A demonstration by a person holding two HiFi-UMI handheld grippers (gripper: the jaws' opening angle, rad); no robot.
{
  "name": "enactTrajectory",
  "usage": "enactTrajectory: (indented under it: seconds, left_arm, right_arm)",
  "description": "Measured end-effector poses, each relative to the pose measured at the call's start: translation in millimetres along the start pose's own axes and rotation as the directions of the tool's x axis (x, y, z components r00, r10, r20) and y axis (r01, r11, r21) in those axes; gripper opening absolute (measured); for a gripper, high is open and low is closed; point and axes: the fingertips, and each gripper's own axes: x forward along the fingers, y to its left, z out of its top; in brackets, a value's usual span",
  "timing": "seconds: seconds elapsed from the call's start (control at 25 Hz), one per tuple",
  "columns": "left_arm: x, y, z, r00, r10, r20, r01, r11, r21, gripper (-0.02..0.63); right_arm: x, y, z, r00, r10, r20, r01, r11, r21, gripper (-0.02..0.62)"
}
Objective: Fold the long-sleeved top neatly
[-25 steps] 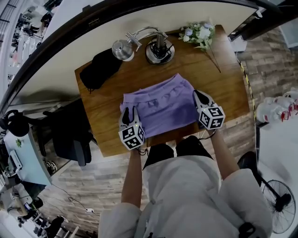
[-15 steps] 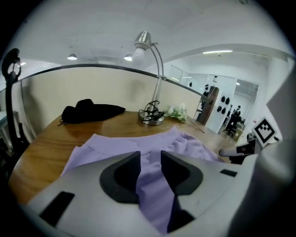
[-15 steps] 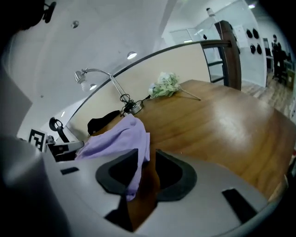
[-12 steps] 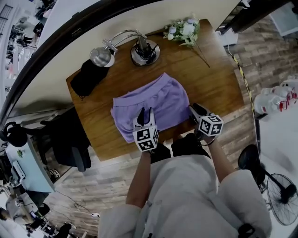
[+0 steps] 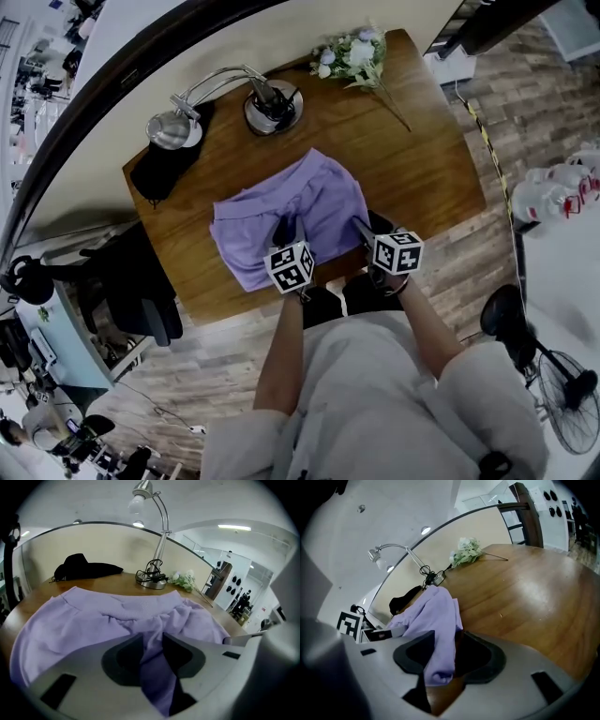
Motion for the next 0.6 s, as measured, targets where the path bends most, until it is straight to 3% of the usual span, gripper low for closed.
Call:
enactTrajectory:
  seconds: [0.12, 0.2, 0.24, 0.44, 0.6]
  left_arm:
    - [1, 1, 0, 1.000, 0.023, 0.010, -0.023, 1.000, 0.015, 0.140]
    - [1, 1, 0, 1.000, 0.028, 0.010, -0.028, 0.999, 0.018, 0.139]
    - [1, 0, 0, 1.000, 0.027, 0.009, -0.027, 1.000, 0.016, 0.138]
    - [3, 0, 1, 1.000, -0.002, -0.001, 0.002, 1.000, -0.013, 0.134]
    - [2, 4, 0, 1.000, -0.007, -0.009, 0.007, 1.000, -0.027, 0.127]
  right_arm:
    - [3, -1, -3, 0.999, -0.021, -0.043, 0.019, 0.999, -0.029, 0.170]
    - [6, 4, -9, 0.997, 0.019, -0.081, -0.019, 1.000, 0.001, 0.057]
    - [6, 6, -10, 0.996, 0.036, -0.083, -0.034, 0.999, 0.026, 0.040]
    - [-1, 11, -1, 0.996, 0.087, -0.023, -0.084, 0.990, 0.111, 0.025]
    - [-13, 34, 10, 0.992, 0.125, 0.003, -0.125, 0.992, 0.003, 0.023]
